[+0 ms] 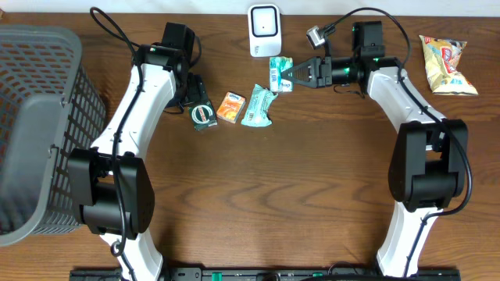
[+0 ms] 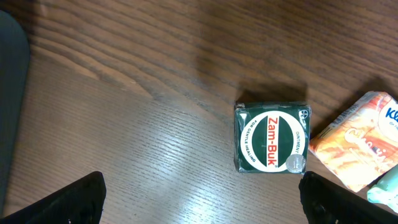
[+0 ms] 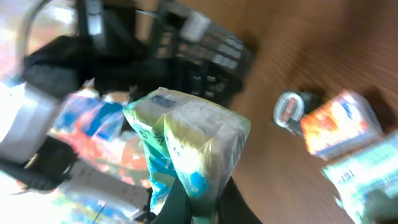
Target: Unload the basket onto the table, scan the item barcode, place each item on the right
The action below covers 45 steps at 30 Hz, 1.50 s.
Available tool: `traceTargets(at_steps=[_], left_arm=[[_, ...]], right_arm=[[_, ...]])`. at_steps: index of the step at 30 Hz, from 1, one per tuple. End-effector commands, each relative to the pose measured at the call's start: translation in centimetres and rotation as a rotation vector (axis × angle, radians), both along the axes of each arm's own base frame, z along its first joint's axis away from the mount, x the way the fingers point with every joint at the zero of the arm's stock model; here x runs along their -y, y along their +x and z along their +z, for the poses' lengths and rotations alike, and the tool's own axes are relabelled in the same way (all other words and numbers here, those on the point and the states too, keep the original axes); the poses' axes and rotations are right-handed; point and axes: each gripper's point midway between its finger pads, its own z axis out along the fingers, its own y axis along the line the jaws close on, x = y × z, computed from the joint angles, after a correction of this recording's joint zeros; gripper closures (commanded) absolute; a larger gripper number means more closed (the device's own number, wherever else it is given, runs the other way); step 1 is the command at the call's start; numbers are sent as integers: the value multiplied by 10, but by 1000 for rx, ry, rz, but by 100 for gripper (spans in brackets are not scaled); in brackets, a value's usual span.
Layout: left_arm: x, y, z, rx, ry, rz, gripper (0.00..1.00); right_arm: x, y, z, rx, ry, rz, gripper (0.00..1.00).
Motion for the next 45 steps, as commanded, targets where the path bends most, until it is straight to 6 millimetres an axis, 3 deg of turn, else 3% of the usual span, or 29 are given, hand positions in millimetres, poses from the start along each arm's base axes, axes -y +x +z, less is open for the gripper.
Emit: traceTargets(at_steps=[1,3,5,6,8,9,10,12,17,21,26,31,36,41,42,45], left_arm=[[-1,1,4,10,6,-7,2],[-1,1,4,10,6,-7,2],[-1,1,4,10,6,-7,2],[-1,1,4,10,6,-7,2],[-1,1,4,10,6,-7,2],[-1,1,4,10,6,-7,2],[-1,1,4,10,6,-7,2],[-1,1,4,10,6,-7,2],[-1,1,4,10,6,-7,2],[-1,1,4,10,6,-7,3],[-1,1,4,10,6,-7,2],[-1,1,4,10,6,-7,2],[-1,1,4,10,6,-7,2],[-1,1,4,10,6,-7,2],[-1,1,4,10,6,-7,2],[-1,1,4,10,6,-7,2]], right_arm=[[-15,7,-28,-14,-233,-105,99],[-8,15,-63,-16,-467,-208,99],[16,22,-90,-2,-749,-316,99],[29,27,-94,40,-884,-355,99],[65,51,-83,244,-1225,-456,99],[71,58,-77,299,-1289,-480,99],[82,77,-61,454,-1431,-545,99],[80,97,-40,664,-1543,-569,99],[32,143,-6,1030,-1461,-614,99],[-4,168,-8,1245,-1324,-567,99],[-16,193,-10,1363,-1260,-694,99],[-32,199,-2,1432,-1152,-727,99],[-35,211,8,1449,-1123,-744,99],[-35,219,-23,1414,-1161,-681,99],[-29,222,-36,1409,-1196,-659,99],[-21,221,-49,1370,-1244,-632,99]])
